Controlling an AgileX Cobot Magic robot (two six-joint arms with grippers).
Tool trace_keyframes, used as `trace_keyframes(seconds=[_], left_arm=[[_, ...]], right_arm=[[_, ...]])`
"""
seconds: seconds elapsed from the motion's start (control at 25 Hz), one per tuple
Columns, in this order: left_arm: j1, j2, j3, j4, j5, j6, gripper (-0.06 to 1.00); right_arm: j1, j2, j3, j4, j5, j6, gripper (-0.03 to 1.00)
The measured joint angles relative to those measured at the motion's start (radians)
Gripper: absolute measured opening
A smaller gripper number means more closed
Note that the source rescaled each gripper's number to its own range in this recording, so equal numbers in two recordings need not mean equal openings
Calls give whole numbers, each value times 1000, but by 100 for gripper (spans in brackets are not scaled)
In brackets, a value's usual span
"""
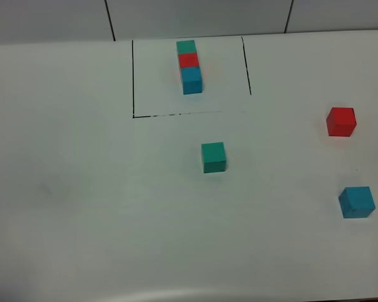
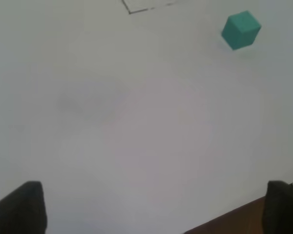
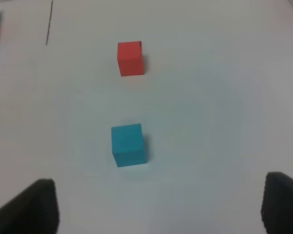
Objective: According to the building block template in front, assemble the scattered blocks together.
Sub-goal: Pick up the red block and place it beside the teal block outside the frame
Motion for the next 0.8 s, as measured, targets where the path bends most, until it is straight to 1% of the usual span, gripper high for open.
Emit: trace_keyframes(seconds=[0.2,0.52,0.6,0.68,0.8], left_arm=[[0,-14,1,-8,0,7,75],[2,-14,1,-8,0,7,54],[34,-14,1,-8,0,7,49],[94,-14,1,-8,0,7,45],[205,-14,1,-8,0,7,40]], right_arm=[[0,0,0,0,0,0,71],[0,0,0,0,0,0,71],[0,0,0,0,0,0,71],[0,0,0,0,0,0,71],[0,0,0,0,0,0,71]])
